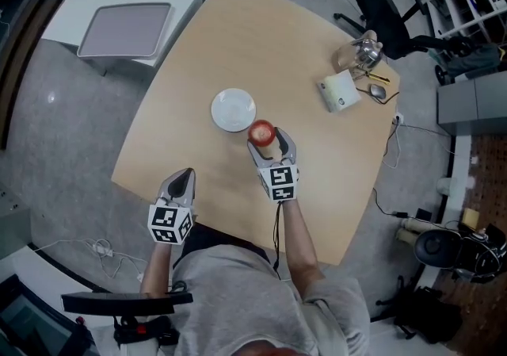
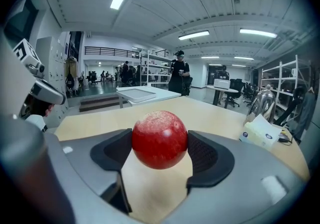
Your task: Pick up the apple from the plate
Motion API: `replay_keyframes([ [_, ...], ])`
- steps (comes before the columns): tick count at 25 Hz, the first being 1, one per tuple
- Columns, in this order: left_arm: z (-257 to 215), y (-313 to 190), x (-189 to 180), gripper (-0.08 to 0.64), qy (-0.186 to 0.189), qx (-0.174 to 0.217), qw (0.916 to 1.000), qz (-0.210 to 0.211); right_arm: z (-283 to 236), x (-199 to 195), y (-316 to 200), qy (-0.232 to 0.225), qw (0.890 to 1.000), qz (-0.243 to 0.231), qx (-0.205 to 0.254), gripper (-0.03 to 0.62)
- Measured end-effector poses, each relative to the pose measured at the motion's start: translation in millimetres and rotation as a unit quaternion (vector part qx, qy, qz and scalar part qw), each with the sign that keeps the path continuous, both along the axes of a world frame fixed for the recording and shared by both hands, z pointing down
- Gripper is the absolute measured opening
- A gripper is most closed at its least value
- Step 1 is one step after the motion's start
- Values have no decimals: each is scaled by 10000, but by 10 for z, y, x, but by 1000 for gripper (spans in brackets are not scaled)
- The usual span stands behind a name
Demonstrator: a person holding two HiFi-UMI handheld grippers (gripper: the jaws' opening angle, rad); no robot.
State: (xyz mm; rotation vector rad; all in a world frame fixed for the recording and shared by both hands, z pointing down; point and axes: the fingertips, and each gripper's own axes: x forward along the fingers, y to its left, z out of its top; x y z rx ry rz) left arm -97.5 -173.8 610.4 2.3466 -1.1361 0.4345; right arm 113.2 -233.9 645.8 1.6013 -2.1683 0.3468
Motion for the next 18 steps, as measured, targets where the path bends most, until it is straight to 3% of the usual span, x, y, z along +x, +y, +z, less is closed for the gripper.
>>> replay_keyframes([
  [18,-131,142,581,20,28,102,9974,712,-110,682,582,-65,9961,872,73,356],
])
